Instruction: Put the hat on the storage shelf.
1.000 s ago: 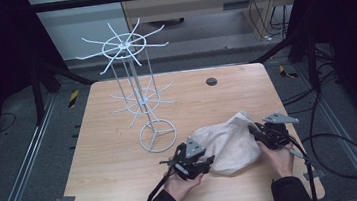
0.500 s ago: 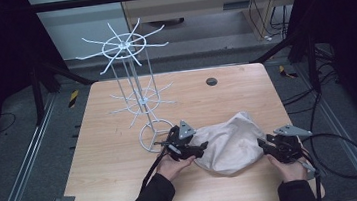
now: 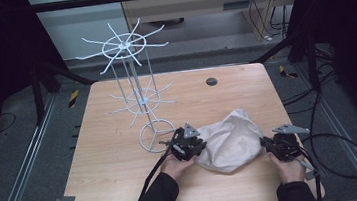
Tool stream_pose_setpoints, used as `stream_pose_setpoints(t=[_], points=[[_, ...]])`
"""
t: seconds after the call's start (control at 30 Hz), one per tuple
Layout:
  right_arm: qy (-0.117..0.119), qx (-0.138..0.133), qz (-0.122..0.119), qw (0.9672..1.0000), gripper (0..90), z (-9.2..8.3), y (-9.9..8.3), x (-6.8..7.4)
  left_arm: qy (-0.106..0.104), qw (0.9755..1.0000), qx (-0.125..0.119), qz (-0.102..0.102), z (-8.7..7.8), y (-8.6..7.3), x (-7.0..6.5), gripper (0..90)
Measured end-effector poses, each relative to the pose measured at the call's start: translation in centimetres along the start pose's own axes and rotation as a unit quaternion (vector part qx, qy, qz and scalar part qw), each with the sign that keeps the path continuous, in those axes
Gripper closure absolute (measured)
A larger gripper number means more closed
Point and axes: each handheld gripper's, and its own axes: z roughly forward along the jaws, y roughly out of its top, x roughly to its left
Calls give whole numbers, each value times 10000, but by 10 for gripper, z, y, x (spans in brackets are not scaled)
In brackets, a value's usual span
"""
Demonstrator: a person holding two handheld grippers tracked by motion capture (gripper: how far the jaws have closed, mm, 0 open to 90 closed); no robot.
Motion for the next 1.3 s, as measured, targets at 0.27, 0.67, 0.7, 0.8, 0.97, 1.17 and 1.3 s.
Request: stream_pose_setpoints(t=[0.27,0.67,0.7,0.8,0.97,1.17,1.3], points=[[-189,-32,-135,9997,887,20,21,1,-394,9989,-146,-214,-14,-8,-12,883],[94,-324,-144,9993,881,55,45,-6,-685,9969,-373,-64,-7,-11,-66,882],[118,-331,-133,9993,881,57,46,-8,-668,9971,-363,-22,-6,-10,-69,882],[207,-369,-202,9989,883,60,50,-9,-649,9973,-356,-18,-2,-8,-74,880],[316,-419,-192,9984,883,65,53,-5,-657,9970,-400,-95,3,-7,-78,872],[176,-360,-229,9989,859,66,53,-7,-690,9964,-487,-94,-3,-5,-76,784],[-37,-604,-226,9979,763,54,55,-8,-487,9972,-563,17,-26,-3,-69,640]])
